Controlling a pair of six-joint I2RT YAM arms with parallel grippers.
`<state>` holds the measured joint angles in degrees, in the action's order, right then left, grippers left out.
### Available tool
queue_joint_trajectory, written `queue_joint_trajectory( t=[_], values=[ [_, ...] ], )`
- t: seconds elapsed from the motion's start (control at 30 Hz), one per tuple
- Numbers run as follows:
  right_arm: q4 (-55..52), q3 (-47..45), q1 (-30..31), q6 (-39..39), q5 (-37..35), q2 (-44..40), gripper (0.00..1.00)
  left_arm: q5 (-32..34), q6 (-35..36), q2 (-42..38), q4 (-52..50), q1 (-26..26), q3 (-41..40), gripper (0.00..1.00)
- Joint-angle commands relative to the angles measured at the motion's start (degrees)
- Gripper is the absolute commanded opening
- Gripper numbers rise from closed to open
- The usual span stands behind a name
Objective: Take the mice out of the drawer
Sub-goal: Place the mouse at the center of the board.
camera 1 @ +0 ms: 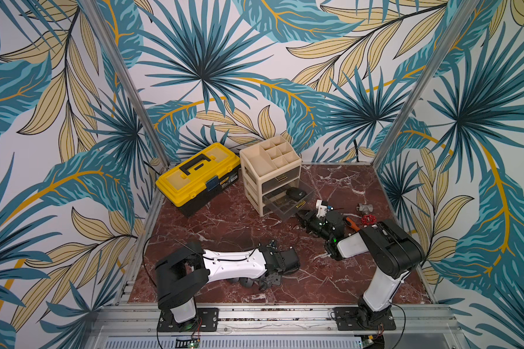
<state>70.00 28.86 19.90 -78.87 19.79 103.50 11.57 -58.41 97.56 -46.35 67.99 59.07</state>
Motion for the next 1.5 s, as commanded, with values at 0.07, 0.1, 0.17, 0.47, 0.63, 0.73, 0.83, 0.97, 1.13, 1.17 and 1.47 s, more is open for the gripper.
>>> queue_joint_trajectory(
  t=[0.07, 0.1, 0.17, 0.47, 0.63, 0.73, 0.83, 0.97, 1.13, 1.17, 1.47],
  values=[
    [4.7, 0.5, 0.2, 0.3, 0.5, 0.6, 0.0, 1.3, 0.5, 0.4, -1.4, -0.1, 2.2, 0.71],
    [4.7, 0.5, 0.2, 0.2, 0.5, 0.6, 0.0, 1.5, 0.7, 0.0, -1.4, -0.2, 2.6, 0.71],
    [4.7, 0.5, 0.2, 0.2, 0.6, 0.6, 0.0, 1.8, 1.4, -1.0, -1.6, -0.2, 3.6, 0.71],
    [4.7, 0.3, 0.2, 0.5, 0.7, 0.8, 0.0, 1.5, 11.4, -9.2, -4.1, -0.7, 14.2, 0.71],
    [5.5, 0.1, 0.1, 0.5, 0.6, 1.3, 0.0, 1.0, 22.3, -9.1, -6.4, -2.2, 23.7, 0.71],
    [5.4, 0.1, 0.2, 0.5, 0.8, 1.4, 0.0, 2.8, 29.8, -9.1, -6.6, -4.1, 27.7, 0.72],
    [5.1, -0.1, 0.1, 0.8, 0.8, 1.6, 0.0, 1.5, 36.0, -8.9, -6.7, -8.0, 31.9, 0.72],
    [5.0, -0.6, 0.1, 1.0, 0.5, 2.0, 0.0, -3.8, 40.7, -6.1, -6.4, -14.2, 36.9, 0.7],
    [3.2, -1.1, 0.2, 2.0, 0.1, 1.9, 0.0, -6.8, 45.1, -0.3, -6.8, -17.8, 43.3, 0.65],
    [2.3, -1.1, 0.2, 2.5, 0.0, 1.7, 0.0, -7.4, 45.6, 0.3, -6.1, -18.2, 43.5, 0.63],
    [-14.5, -1.4, 0.1, 9.2, -2.6, -6.1, 0.0, -13.2, 46.1, 5.6, -3.6, -27.2, 46.1, 0.58]
  ],
)
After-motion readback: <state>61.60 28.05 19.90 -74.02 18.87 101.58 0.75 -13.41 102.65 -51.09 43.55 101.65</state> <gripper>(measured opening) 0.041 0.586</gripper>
